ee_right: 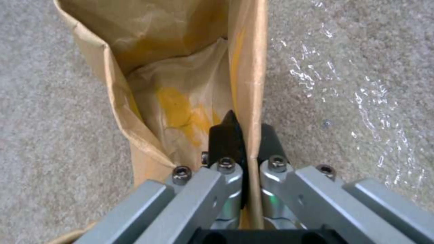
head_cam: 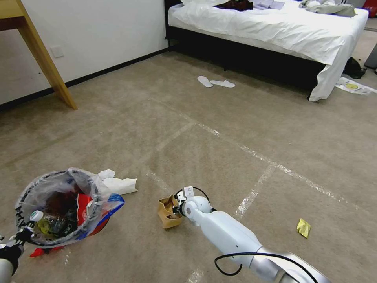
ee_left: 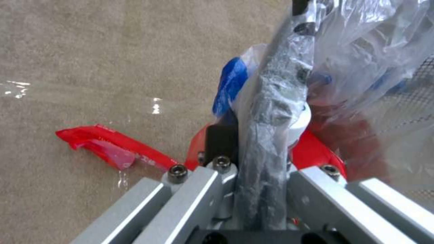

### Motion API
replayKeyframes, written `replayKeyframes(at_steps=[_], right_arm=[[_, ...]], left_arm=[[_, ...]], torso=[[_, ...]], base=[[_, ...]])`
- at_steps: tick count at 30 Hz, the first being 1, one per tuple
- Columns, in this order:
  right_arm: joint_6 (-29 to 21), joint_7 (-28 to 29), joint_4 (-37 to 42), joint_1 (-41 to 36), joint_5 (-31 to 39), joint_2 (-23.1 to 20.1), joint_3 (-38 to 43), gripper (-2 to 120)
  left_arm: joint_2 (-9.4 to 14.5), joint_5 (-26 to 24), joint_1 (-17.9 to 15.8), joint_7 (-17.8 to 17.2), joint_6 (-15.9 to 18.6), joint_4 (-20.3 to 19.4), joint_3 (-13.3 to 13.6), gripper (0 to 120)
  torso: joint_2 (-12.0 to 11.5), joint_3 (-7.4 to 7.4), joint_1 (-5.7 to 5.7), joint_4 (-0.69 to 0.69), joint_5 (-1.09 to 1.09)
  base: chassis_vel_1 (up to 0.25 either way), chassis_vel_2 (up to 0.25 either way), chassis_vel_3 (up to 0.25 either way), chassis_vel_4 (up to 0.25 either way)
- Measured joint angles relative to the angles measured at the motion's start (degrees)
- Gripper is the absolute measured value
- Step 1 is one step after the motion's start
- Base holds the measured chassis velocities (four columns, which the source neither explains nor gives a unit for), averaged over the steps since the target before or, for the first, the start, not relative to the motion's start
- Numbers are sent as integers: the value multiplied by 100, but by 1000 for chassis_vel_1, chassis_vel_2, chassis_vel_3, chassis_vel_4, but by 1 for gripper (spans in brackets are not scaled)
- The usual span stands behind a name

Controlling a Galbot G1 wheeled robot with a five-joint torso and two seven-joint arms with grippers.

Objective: Pick up the trash bin and place the garbage on the floor into it.

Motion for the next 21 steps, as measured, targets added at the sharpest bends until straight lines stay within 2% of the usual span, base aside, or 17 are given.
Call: replayKeyframes(at_steps=[6, 15, 18, 19, 21], right_arm=[[6, 23, 173, -54, 1, -72, 33, 0], [88, 143, 1386, -239, 139, -553, 443, 0], [380, 144, 2113, -262, 285, -788, 758, 0], [380, 144, 2113, -262, 285, -788, 758, 0], [914, -20, 2725, -262, 333, -957, 929, 0]], left_arm=[[1, 20, -17, -11, 0, 0, 35, 0], [23, 8, -41, -84, 20, -124, 186, 0], [70, -94, -29, -133, 67, -264, 307, 0], [70, -94, -29, -133, 67, -264, 307, 0], [135, -169, 0, -154, 104, -343, 376, 0]], torso=[[0, 0, 0, 0, 0], [0, 0, 0, 0, 1], [0, 0, 0, -1, 1], [0, 0, 0, -1, 1], [0, 1, 1, 0, 1]], base=[[0, 0, 0, 0], [0, 0, 0, 0], [0, 0, 0, 0], [0, 0, 0, 0], [0, 0, 0, 0]])
